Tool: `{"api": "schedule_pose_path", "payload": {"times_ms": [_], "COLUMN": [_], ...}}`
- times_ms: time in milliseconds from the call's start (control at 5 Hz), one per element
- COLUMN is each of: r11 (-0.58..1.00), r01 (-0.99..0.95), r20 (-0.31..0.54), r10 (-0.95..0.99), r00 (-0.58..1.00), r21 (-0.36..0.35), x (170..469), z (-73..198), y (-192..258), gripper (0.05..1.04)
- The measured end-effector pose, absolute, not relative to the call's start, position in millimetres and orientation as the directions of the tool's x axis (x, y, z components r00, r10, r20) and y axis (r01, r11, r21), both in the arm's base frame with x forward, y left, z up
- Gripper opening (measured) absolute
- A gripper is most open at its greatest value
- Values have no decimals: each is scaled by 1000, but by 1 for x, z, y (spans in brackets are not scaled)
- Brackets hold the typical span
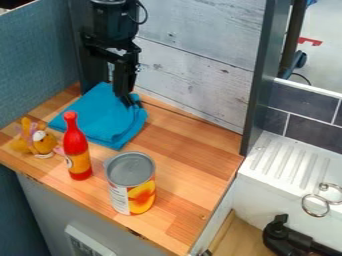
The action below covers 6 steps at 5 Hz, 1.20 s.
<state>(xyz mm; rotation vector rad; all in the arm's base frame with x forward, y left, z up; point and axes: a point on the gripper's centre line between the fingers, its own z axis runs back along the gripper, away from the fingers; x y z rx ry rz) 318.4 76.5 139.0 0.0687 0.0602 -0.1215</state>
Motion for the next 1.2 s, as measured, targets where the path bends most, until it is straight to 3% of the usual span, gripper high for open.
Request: {"api": "schedule_pose_path", "payload": {"times_ms": [200,600,800,1200], "r11": [991,989,994,1000], "r01": [122,111,81,8], "r20": [-97,-73,-62,-129], "r10": [-117,-104,-76,-8], "r00": [988,992,995,992], "r21": [54,101,78,1], "x": [316,307,303,288], "z": [128,112,110,106], "y": [76,89,104,123], "gripper": [999,999,999,1000]}}
